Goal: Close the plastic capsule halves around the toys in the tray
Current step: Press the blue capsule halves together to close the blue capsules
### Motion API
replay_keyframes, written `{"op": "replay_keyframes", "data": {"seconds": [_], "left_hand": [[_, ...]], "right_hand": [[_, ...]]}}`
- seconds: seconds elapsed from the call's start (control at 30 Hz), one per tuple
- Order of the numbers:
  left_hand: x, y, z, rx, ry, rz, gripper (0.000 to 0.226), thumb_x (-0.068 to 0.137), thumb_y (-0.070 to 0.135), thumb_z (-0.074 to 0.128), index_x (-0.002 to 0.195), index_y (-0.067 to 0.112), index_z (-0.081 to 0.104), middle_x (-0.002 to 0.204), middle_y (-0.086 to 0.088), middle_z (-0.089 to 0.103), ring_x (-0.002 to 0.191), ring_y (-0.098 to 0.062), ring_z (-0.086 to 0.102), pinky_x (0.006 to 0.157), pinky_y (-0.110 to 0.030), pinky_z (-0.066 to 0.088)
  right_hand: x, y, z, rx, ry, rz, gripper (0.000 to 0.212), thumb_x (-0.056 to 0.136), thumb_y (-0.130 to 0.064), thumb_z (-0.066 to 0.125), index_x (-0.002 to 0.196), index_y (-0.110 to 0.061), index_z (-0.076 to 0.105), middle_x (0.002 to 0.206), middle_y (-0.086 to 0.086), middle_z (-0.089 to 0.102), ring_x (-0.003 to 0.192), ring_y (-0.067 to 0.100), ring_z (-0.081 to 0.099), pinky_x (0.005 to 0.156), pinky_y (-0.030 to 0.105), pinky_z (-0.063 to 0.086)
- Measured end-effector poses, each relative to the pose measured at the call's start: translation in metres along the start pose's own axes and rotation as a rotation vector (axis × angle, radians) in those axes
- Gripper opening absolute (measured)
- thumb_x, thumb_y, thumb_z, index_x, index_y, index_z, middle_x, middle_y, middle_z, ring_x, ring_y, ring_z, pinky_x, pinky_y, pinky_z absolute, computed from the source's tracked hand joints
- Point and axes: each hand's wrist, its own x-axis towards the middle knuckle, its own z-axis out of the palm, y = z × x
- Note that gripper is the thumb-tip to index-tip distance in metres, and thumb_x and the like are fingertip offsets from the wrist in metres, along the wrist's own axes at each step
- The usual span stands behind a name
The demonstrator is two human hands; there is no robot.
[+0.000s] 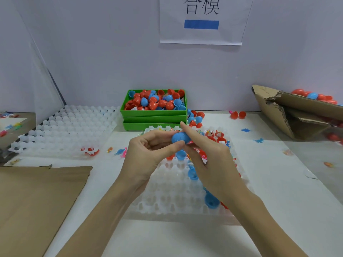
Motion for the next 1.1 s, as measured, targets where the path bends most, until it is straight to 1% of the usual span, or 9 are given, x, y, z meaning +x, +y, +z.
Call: {"op": "replay_keyframes", "data": {"seconds": [0.1,0.17,0.23,0.33,0.5,0.67,0.8,0.97,1.1], "left_hand": [[-0.002,-0.002,0.003,-0.019,0.009,0.013,0.032,0.074,0.017,0.088,0.105,0.017,0.082,0.103,-0.005,0.081,0.098,-0.021,0.078,0.08,-0.022,0.06],[-0.005,-0.003,0.009,-0.021,0.013,0.031,0.029,0.075,0.013,0.089,0.103,0.018,0.083,0.101,-0.004,0.081,0.096,-0.019,0.078,0.08,-0.022,0.06],[-0.009,-0.006,0.017,-0.002,0.036,0.061,0.029,0.075,0.014,0.089,0.103,0.02,0.083,0.099,-0.002,0.081,0.092,-0.016,0.077,0.079,-0.019,0.059],[-0.012,-0.008,0.024,0.008,0.083,0.098,0.029,0.076,0.014,0.09,0.104,0.02,0.082,0.097,0.0,0.081,0.089,-0.016,0.078,0.078,-0.018,0.058],[-0.012,-0.009,0.024,-0.027,0.097,0.096,0.029,0.075,0.013,0.09,0.103,0.019,0.083,0.096,-0.001,0.082,0.092,-0.017,0.079,0.079,-0.019,0.059],[-0.013,-0.012,0.025,-0.024,0.11,0.103,0.027,0.079,0.022,0.086,0.106,0.02,0.082,0.098,0.0,0.081,0.094,-0.014,0.078,0.075,-0.017,0.058],[-0.01,-0.008,0.021,-0.081,0.002,0.06,0.034,0.088,0.031,0.074,0.12,0.017,0.075,0.114,-0.002,0.078,0.111,-0.018,0.073,0.087,-0.023,0.057],[-0.01,-0.005,0.019,-0.25,-0.148,0.022,0.038,0.093,0.021,0.071,0.13,0.014,0.069,0.125,-0.008,0.074,0.119,-0.022,0.07,0.088,-0.022,0.056],[-0.008,-0.009,0.018,-0.233,-0.101,0.025,0.035,0.091,0.018,0.072,0.127,0.017,0.073,0.12,-0.011,0.076,0.117,-0.026,0.071,0.089,-0.026,0.058]], "right_hand": [[-0.003,-0.005,0.008,-0.03,0.0,0.041,0.068,0.088,-0.017,0.078,0.15,-0.012,0.049,0.133,-0.001,0.067,0.115,0.011,0.066,0.102,0.009,0.041],[-0.004,-0.008,0.013,-0.063,0.1,0.065,0.065,0.083,-0.014,0.084,0.142,-0.007,0.058,0.127,0.002,0.07,0.11,0.013,0.068,0.101,0.008,0.04],[-0.005,-0.012,0.017,-0.092,0.22,0.089,0.056,0.08,-0.008,0.085,0.132,-0.004,0.065,0.122,0.006,0.073,0.106,0.018,0.07,0.1,0.015,0.045],[-0.005,-0.015,0.018,-0.08,0.275,0.087,0.047,0.083,-0.004,0.081,0.128,-0.004,0.067,0.12,0.007,0.073,0.105,0.02,0.071,0.099,0.023,0.051],[-0.004,-0.014,0.017,-0.002,0.239,0.097,0.04,0.088,-0.001,0.076,0.127,-0.006,0.068,0.119,0.003,0.072,0.108,0.015,0.067,0.101,0.02,0.05],[-0.003,-0.01,0.015,0.027,0.187,0.096,0.043,0.089,0.002,0.073,0.13,-0.008,0.066,0.122,0.001,0.071,0.11,0.013,0.066,0.099,0.023,0.052],[0.0,-0.005,0.009,0.213,0.102,0.108,0.044,0.094,-0.001,0.068,0.136,-0.012,0.058,0.127,-0.003,0.067,0.116,0.01,0.064,0.098,0.028,0.055],[-0.003,-0.008,0.012,0.427,0.016,0.117,0.062,0.1,-0.001,0.058,0.156,-0.019,0.037,0.148,-0.018,0.051,0.137,0.004,0.049,0.106,0.027,0.049],[-0.002,-0.003,0.01,0.379,0.036,0.088,0.058,0.097,0.001,0.063,0.15,-0.016,0.047,0.145,-0.01,0.057,0.136,0.007,0.052,0.108,0.036,0.051]]}}
